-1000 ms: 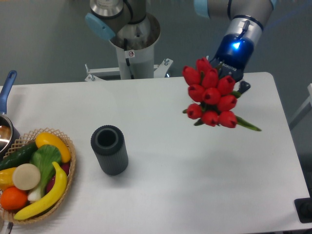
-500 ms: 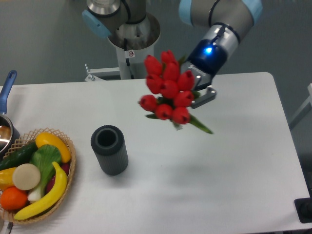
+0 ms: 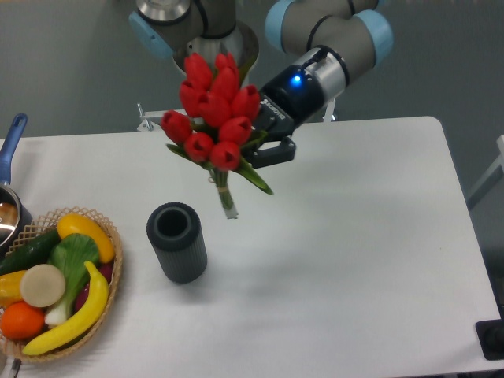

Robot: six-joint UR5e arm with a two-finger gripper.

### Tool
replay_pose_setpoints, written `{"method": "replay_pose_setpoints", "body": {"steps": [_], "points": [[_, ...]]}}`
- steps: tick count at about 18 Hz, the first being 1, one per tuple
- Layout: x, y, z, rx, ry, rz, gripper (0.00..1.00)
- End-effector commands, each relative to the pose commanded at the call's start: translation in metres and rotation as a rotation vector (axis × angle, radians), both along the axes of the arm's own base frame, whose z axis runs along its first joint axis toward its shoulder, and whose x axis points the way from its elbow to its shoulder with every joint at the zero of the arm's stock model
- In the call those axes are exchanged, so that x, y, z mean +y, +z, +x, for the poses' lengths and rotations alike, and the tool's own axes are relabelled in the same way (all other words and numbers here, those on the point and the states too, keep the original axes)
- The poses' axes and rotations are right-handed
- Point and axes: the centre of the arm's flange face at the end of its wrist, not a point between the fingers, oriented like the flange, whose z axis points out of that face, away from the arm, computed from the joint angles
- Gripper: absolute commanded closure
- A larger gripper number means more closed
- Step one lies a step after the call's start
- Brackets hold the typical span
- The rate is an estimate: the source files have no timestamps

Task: Insert the flowers into the vase
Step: 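Carry the red tulips toward the dark grey vase, stems downward, then lower the tulip stems into the vase opening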

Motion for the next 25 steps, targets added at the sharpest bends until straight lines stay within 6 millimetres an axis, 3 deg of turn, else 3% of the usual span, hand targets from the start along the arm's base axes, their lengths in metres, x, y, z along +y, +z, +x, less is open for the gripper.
{"method": "replay_pose_setpoints", "body": {"steps": [5, 11, 25], "points": [[0.014, -0.006, 0.027, -0.02, -0.055, 0.002, 0.71], [0.024, -0.013, 0.039, -0.033, -0.084, -0.005, 0.71], [0.034, -0.05, 0.031, -0.101, -0.093, -0.046, 0.71]]}}
